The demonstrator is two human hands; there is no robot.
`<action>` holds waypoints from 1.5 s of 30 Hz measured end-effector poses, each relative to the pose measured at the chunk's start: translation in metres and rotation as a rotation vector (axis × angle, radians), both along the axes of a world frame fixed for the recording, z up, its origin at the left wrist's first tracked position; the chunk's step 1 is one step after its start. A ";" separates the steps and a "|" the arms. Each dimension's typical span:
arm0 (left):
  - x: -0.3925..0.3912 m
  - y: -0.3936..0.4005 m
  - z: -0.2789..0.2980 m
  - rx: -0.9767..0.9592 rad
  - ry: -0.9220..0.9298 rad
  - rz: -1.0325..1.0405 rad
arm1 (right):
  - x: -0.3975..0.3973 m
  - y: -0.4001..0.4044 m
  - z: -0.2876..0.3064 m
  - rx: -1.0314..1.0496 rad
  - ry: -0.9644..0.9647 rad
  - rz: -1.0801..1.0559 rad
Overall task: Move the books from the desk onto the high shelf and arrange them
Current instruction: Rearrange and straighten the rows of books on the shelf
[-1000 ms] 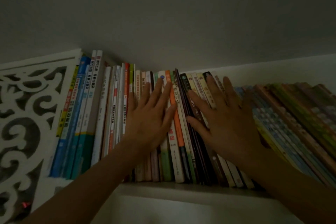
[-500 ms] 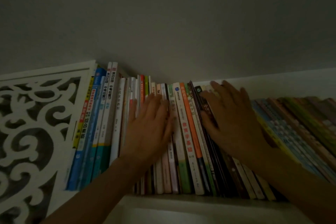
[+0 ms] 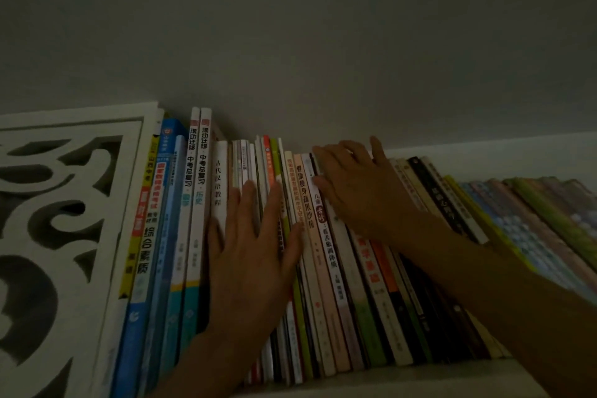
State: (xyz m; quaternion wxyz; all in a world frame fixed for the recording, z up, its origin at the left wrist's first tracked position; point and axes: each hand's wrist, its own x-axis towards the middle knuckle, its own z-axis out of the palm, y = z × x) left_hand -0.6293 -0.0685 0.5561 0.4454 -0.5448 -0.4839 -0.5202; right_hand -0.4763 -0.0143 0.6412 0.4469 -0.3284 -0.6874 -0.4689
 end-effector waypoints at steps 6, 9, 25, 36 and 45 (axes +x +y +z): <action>-0.005 0.004 0.002 0.045 0.034 -0.034 | -0.008 0.014 0.002 0.089 0.090 -0.029; -0.004 0.002 0.001 0.030 0.032 -0.056 | -0.010 0.004 0.006 -0.017 0.108 -0.008; -0.006 -0.007 0.000 -0.035 0.036 -0.033 | -0.041 -0.026 0.036 -0.303 0.135 0.654; -0.029 -0.039 -0.004 -0.022 0.244 0.426 | -0.052 -0.035 0.049 -0.453 0.114 0.583; -0.054 -0.050 0.028 0.029 0.197 0.222 | -0.051 -0.025 0.051 -0.388 0.167 0.647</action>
